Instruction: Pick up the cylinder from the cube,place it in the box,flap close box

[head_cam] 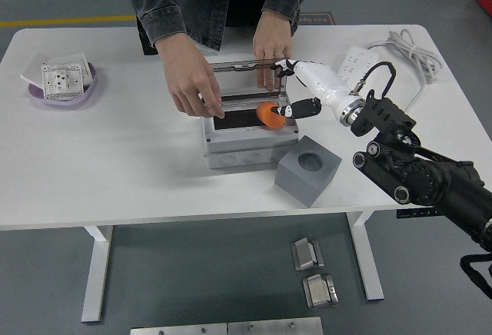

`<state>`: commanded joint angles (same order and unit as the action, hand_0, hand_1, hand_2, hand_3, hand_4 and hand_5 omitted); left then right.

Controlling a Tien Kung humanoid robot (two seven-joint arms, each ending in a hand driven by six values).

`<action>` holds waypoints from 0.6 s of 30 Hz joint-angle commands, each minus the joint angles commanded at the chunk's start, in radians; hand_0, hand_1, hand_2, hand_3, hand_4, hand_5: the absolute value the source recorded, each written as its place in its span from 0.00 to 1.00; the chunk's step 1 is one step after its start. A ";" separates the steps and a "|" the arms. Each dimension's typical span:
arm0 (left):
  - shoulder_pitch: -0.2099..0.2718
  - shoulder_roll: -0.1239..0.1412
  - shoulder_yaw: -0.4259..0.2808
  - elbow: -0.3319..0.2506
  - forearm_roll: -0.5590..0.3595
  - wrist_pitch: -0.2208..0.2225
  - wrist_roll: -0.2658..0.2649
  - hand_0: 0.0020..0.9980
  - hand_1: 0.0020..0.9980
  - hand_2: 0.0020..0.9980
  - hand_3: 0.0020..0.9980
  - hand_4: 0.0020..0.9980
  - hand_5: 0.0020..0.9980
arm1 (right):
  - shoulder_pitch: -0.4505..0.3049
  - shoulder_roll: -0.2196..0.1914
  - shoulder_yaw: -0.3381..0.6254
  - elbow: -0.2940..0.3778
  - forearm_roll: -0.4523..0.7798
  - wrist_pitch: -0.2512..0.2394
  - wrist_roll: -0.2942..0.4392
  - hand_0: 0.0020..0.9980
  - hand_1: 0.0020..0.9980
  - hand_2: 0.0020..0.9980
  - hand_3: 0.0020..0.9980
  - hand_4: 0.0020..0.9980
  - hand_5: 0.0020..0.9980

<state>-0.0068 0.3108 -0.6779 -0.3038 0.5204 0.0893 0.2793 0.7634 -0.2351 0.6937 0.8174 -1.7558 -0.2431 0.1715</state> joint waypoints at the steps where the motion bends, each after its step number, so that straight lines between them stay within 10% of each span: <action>1: 0.001 0.000 0.000 0.001 -0.001 0.000 0.000 0.73 0.72 0.60 0.79 0.79 0.35 | -0.012 -0.008 0.020 0.017 -0.010 0.003 -0.003 0.84 0.75 0.71 0.81 0.89 0.27; 18: 0.007 -0.002 0.002 0.003 -0.008 0.000 0.000 0.73 0.72 0.59 0.79 0.79 0.34 | -0.121 -0.072 0.202 0.215 -0.086 0.036 -0.038 0.83 0.74 0.70 0.79 0.89 0.30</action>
<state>0.0004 0.3087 -0.6760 -0.3013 0.5128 0.0889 0.2792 0.6420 -0.3074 0.8956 1.0326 -1.8418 -0.2075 0.1339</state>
